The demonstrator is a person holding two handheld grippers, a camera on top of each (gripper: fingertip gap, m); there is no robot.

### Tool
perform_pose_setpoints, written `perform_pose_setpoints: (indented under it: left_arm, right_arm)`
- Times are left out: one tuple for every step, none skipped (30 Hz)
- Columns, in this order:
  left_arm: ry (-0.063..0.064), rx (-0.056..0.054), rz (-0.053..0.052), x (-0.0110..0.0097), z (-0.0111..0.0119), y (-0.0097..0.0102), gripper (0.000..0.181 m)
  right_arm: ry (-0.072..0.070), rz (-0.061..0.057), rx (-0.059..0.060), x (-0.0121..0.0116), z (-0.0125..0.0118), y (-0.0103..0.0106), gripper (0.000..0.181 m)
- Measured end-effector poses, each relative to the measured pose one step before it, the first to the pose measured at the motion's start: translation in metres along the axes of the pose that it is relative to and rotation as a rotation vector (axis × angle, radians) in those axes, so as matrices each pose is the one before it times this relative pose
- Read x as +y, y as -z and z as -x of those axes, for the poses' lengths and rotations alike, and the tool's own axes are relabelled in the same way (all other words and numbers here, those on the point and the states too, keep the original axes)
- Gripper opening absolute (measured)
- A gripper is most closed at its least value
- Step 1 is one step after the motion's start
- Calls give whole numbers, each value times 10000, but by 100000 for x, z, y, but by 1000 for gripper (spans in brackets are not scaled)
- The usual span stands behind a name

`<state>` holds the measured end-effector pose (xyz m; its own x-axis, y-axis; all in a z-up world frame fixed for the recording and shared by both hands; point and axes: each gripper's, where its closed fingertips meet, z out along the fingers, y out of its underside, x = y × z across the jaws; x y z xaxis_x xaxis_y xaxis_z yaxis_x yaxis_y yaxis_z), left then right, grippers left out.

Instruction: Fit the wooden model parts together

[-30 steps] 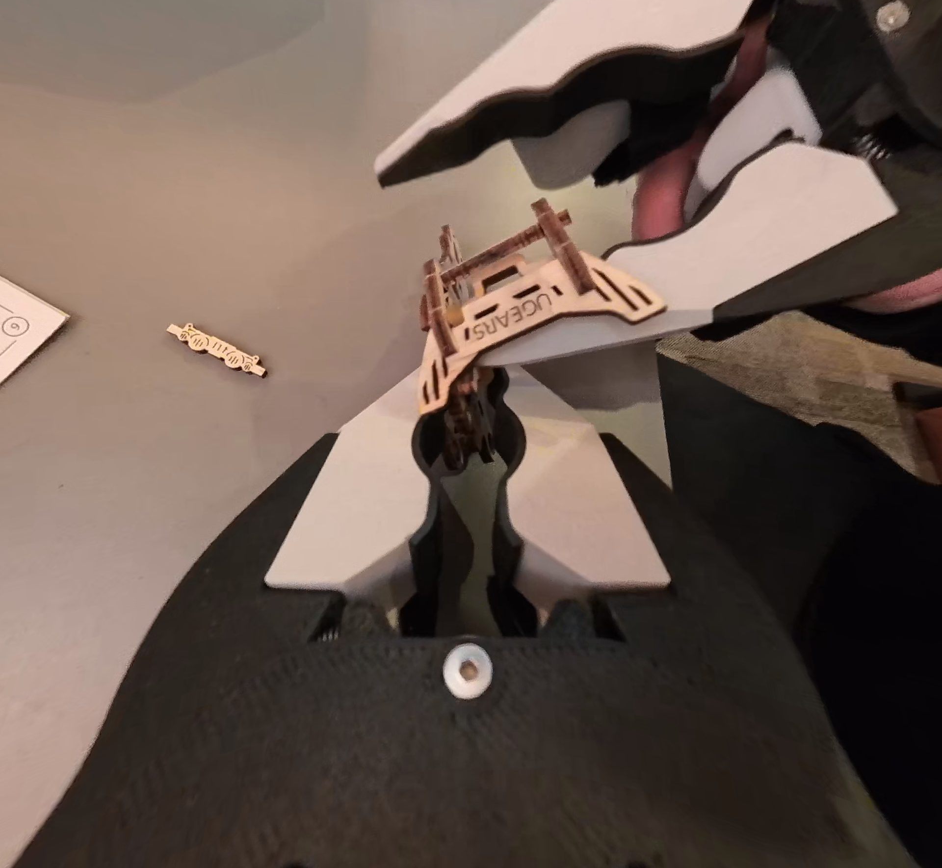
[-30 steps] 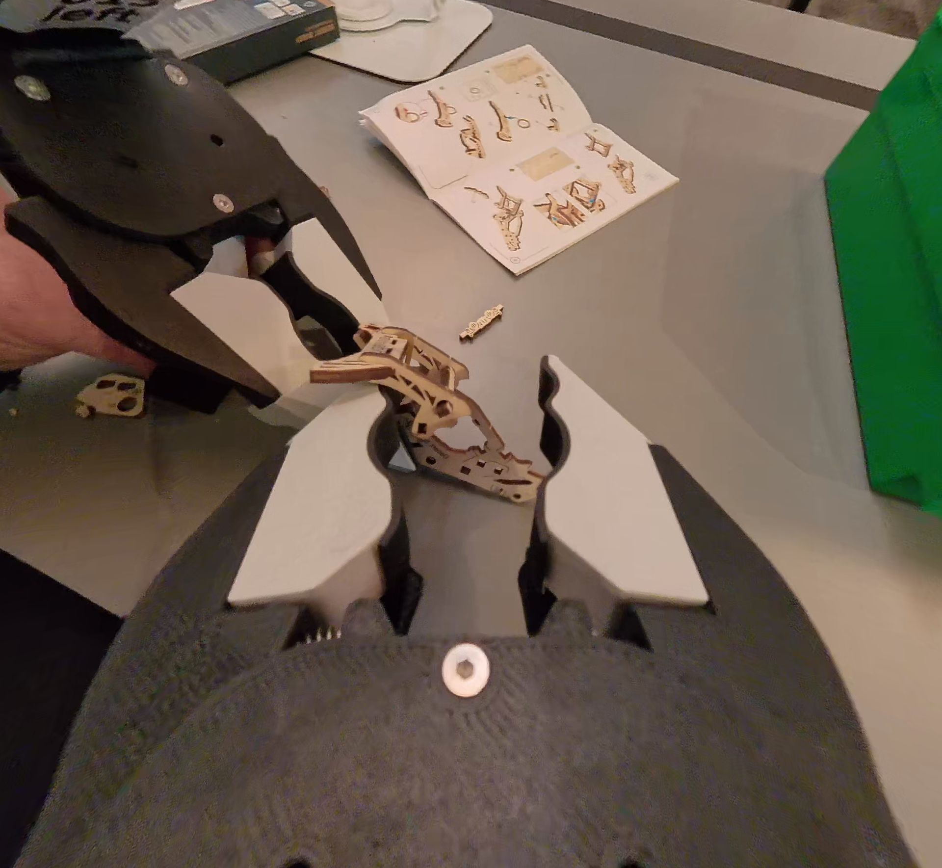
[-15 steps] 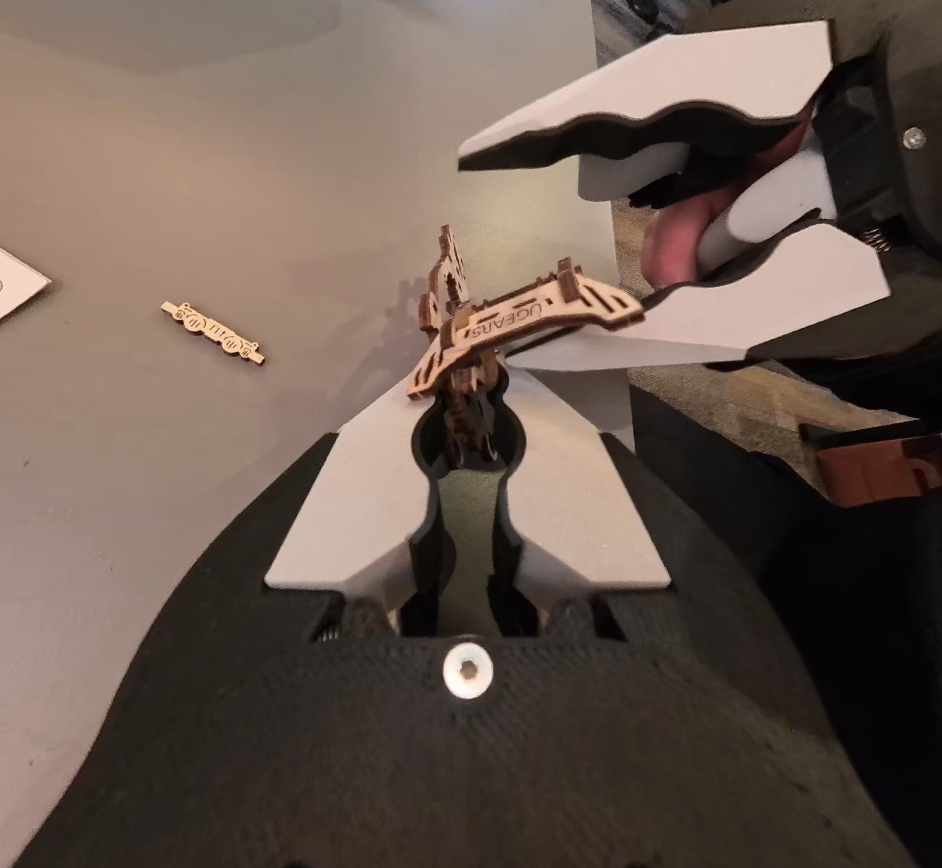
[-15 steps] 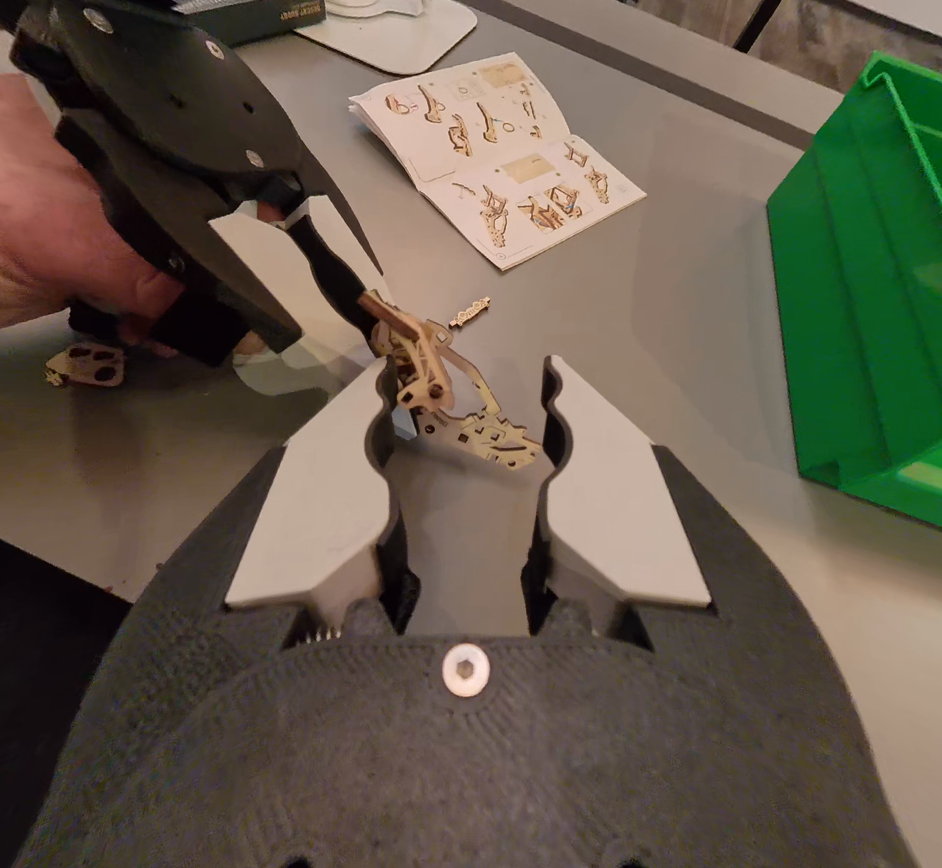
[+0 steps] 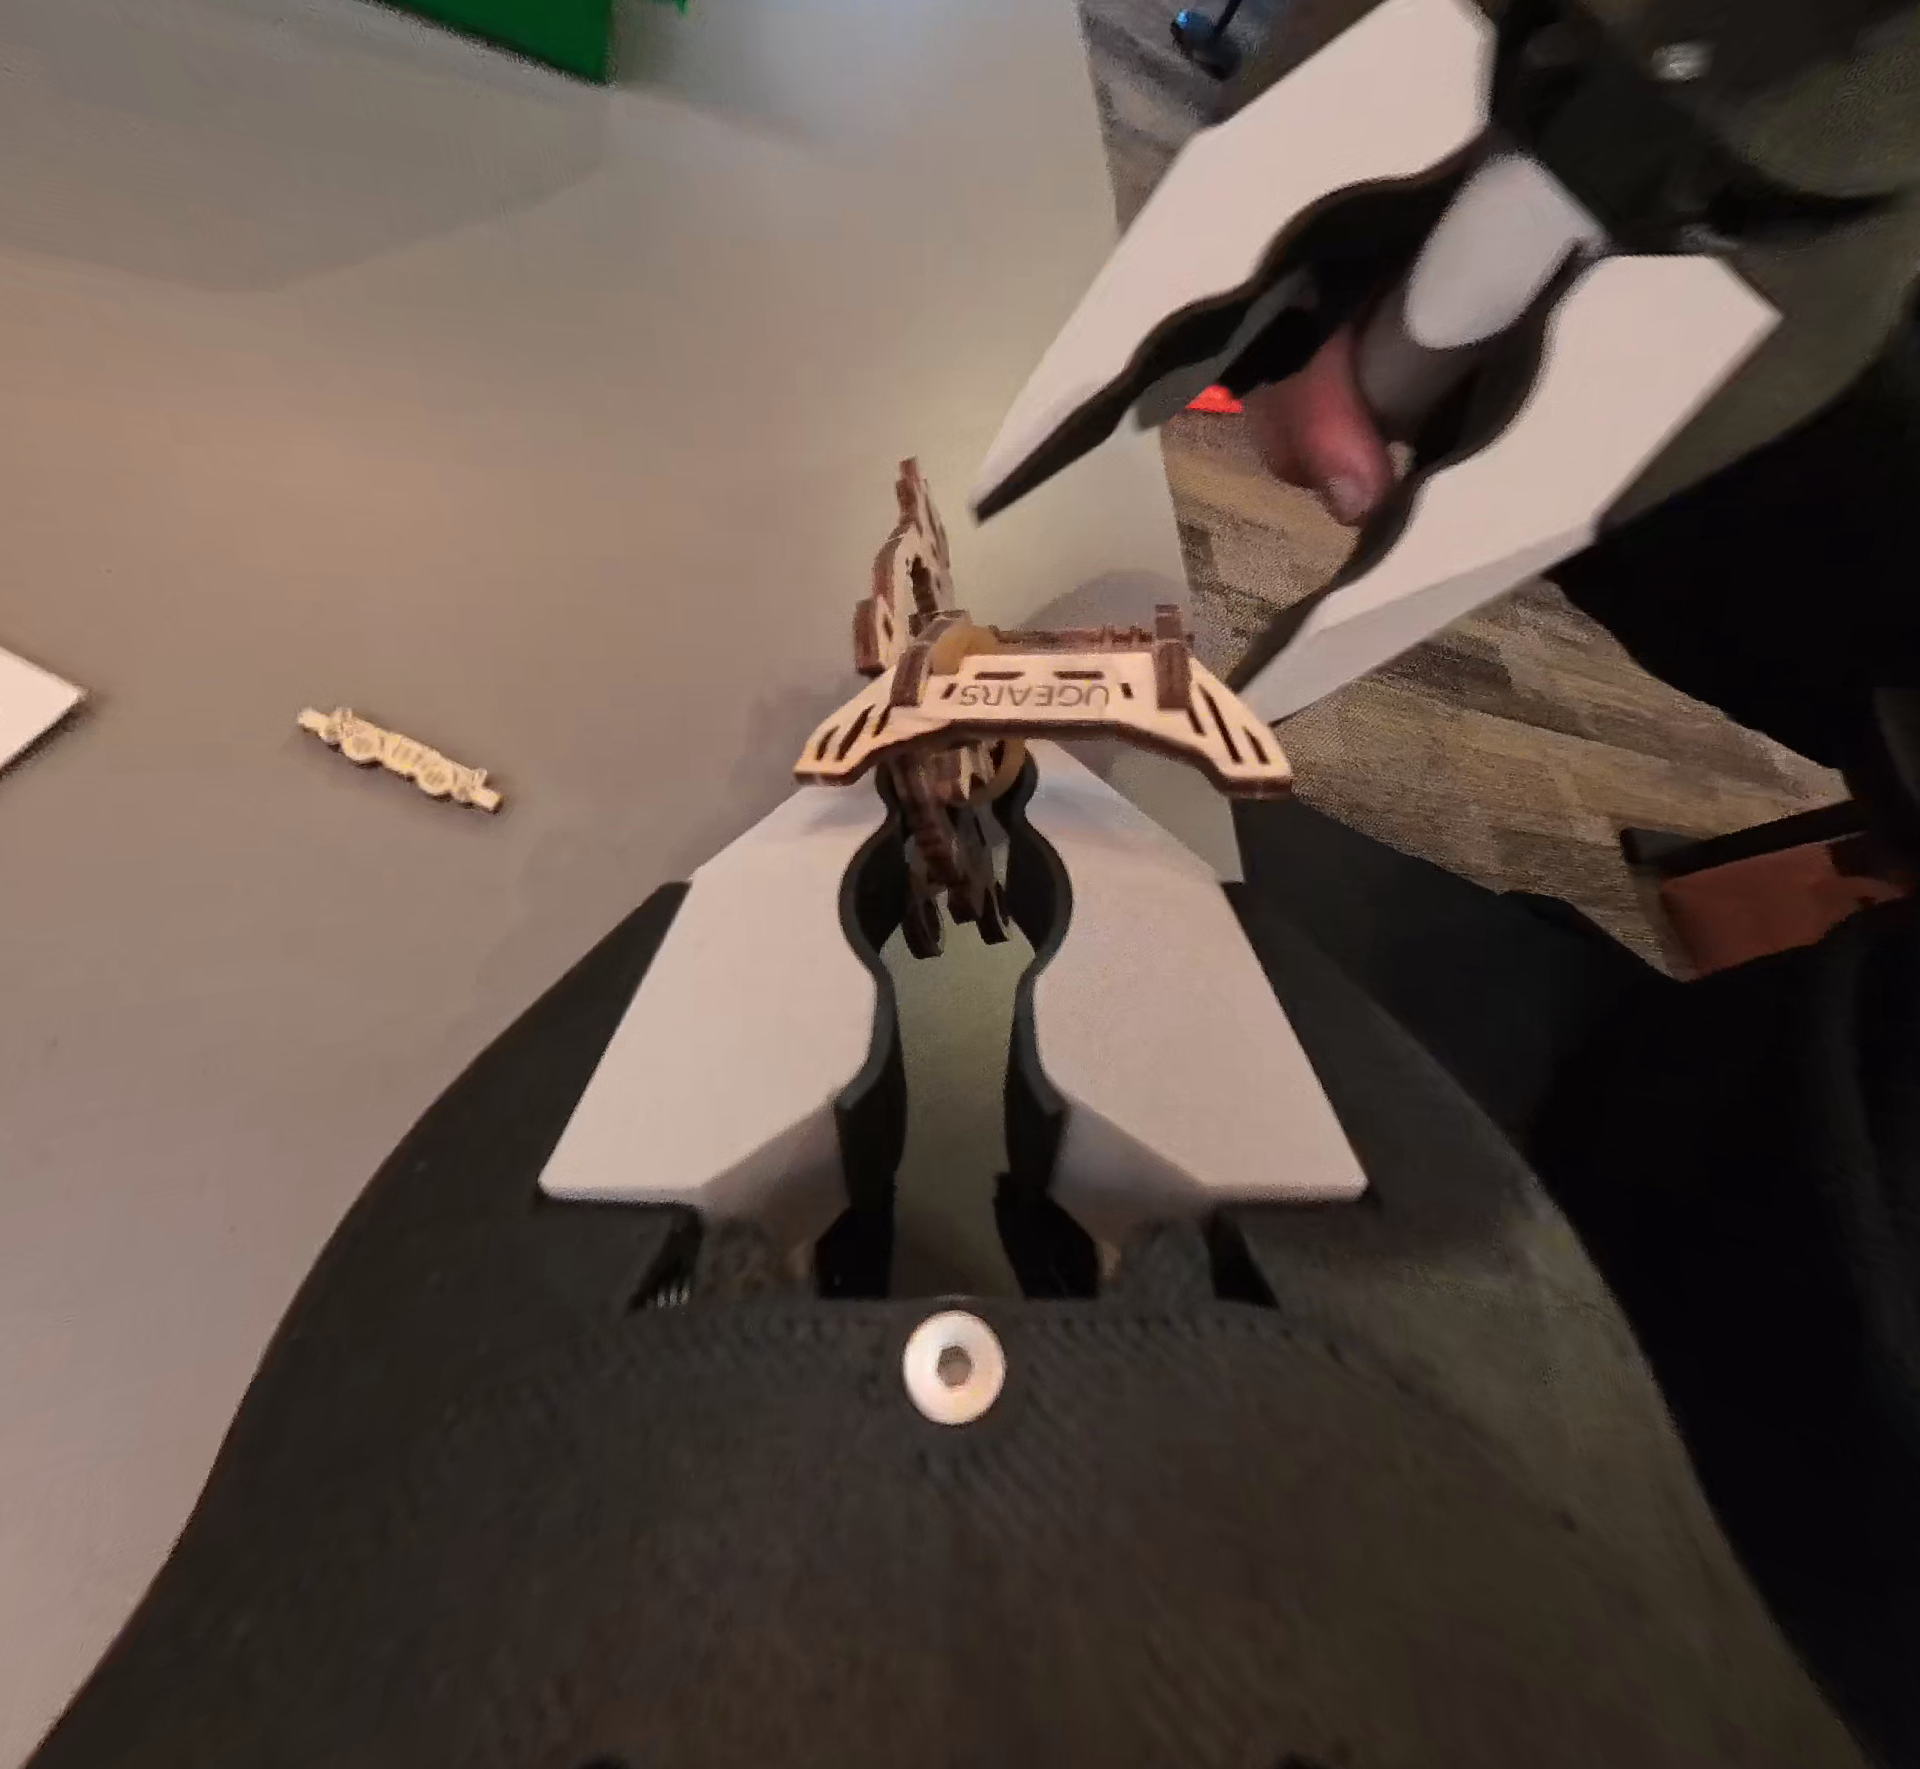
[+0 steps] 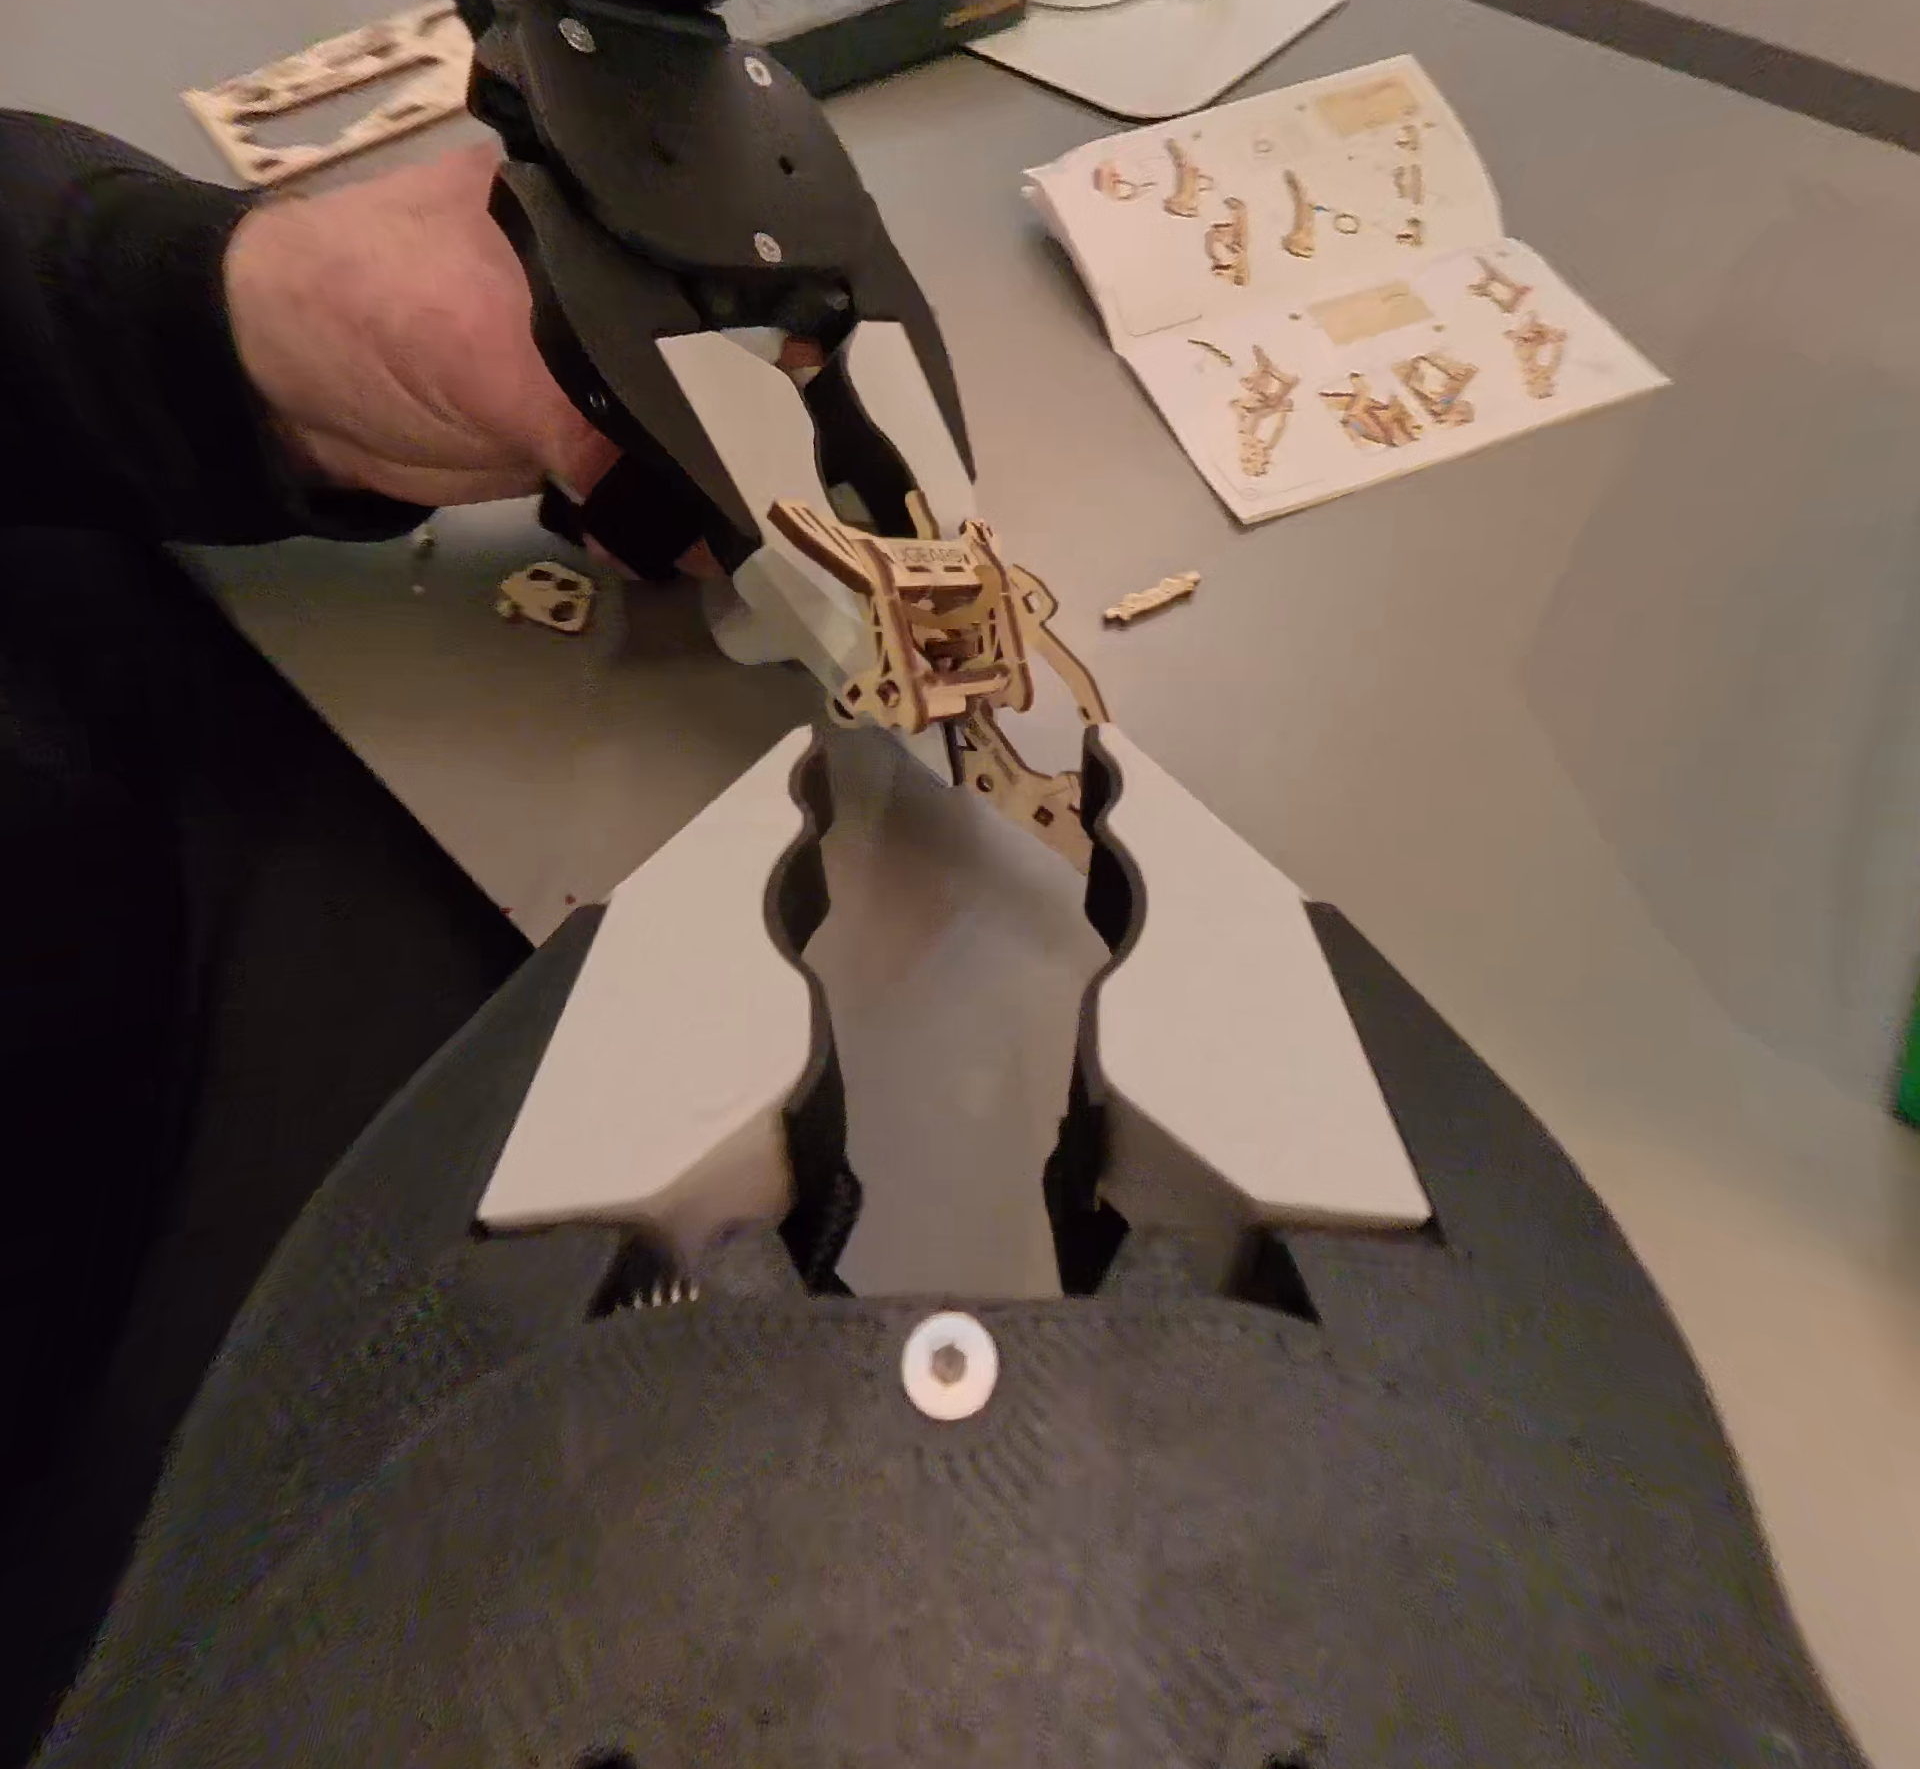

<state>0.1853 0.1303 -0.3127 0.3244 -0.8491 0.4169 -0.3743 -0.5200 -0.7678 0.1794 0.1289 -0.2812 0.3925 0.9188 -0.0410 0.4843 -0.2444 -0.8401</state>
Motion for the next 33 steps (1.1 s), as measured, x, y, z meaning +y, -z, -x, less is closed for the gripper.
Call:
perform_pose_setpoints:
  left_arm:
    - [-163, 8, -90, -239, -171, 122, 10]
    - [-186, 28, -11, -149, -199, 74, 10]
    - [-249, 7, -37, -153, -193, 63, 10]
    - [-200, -37, -23, -106, -88, 65, 10]
    - [-109, 7, -11, -81, -119, 38, 10]
    - [-137, 81, -60, -175, -255, 31, 10]
    - [-177, -24, -102, -231, -115, 52, 10]
    - [-133, -140, -5, -103, 119, 35, 10]
    - [-36, 11, 39, -6, -19, 7, 10]
    - [-12, 41, -9, -47, -26, 35, 10]
    - [-89, -86, -66, -123, 74, 69, 10]
    - [-138, -80, -36, -103, 21, 46, 10]
    - [-138, -42, -20, -98, -44, 0, 10]
    - [-190, -105, -42, -101, 34, 21, 10]
    - [-203, -109, -60, -149, 48, 42, 10]
    - [-186, 19, 62, 16, -111, -16, 10]
    - [-213, 17, 201, 200, -157, -86, 10]
    - [-228, -79, 119, 78, -59, -50, 10]
    - [-135, 39, 20, -75, -179, 5, 10]
    - [-32, 35, -29, -162, -78, 57, 10]
    - [-97, 3, 70, 3, 16, 31, 10]
    - [-183, -71, 115, 64, 71, 13, 10]
    - [-200, -83, 98, 11, 13, 18, 10]
    - [-143, -38, 30, -89, -63, 14, 10]
    - [-114, -72, 85, 3, 13, -4, 10]
    - [-179, -133, 71, 21, 48, -32, 10]
    - [-201, -65, 41, -42, -96, -47, 10]
    - [-108, -115, -3, -143, 9, -9, 10]
    - [-49, -169, 111, 24, 171, -16, 10]
    - [-204, -176, 133, 111, 140, -14, 9]
    - [-235, -193, -14, -36, 119, 62, 10]
    - [-54, -88, -76, -132, 67, 82, 10]
    - [-24, 3, -12, -53, -42, 34, 10]
  right_arm:
    - [-141, -10, -523, 35, 178, -129, 45]
    - [-159, -103, -459, -98, 123, -81, 44]
    - [-168, -176, -379, -217, 66, -34, 46]
    - [-133, -197, -446, -319, 284, 28, 45]
    - [-80, -254, -346, -428, 251, 55, 45]
    - [-47, -173, -285, -265, 243, 2, 44]
    - [-91, 40, -281, 92, 215, -86, 40]
    - [-120, 107, -206, 170, 96, -113, 40]
    - [-81, -21, -131, -8, 96, -42, 38]
    - [-26, -49, -31, -43, 30, 15, 38]
    - [41, -41, 48, -80, -30, 72, 38]
    - [103, -55, 117, -118, -61, 102, 37]
    - [158, 13, 105, -65, 40, 61, 37]
    - [168, 49, 134, -37, 10, 46, 37]
    - [164, 36, 124, -79, 8, 57, 37]
    - [202, 52, 97, -80, 50, 88, 37]
    - [276, 61, 82, -71, 84, 123, 37]
    - [209, 102, 5, -57, 101, 131, 37]
    - [144, 143, -63, -21, 135, 93, 37]
    - [121, 140, -30, -33, 53, 97, 37]
    - [110, 134, -16, -33, 19, 53, 37]
    - [149, 86, -45, -96, 109, 34, 37]
    - [95, -27, -73, -214, 128, 60, 37]
    - [-8, -110, -118, -279, 96, 85, 37]
    - [-53, -56, -117, -134, 69, 76, 37]
    - [-48, 3, -81, -49, 32, 37, 37]
    - [-28, -108, -116, -226, 150, 7, 37]
    - [-58, -35, -139, -93, 204, -95, 36]
    - [-23, 142, -36, 220, 60, -181, 37]
    - [-15, 89, 15, 166, -23, -153, 37]
    - [-86, -29, -42, -21, 36, -63, 37]
    - [-85, -134, -31, -143, 20, 57, 37]
    - [-82, -146, -8, -154, -6, 148, 37]
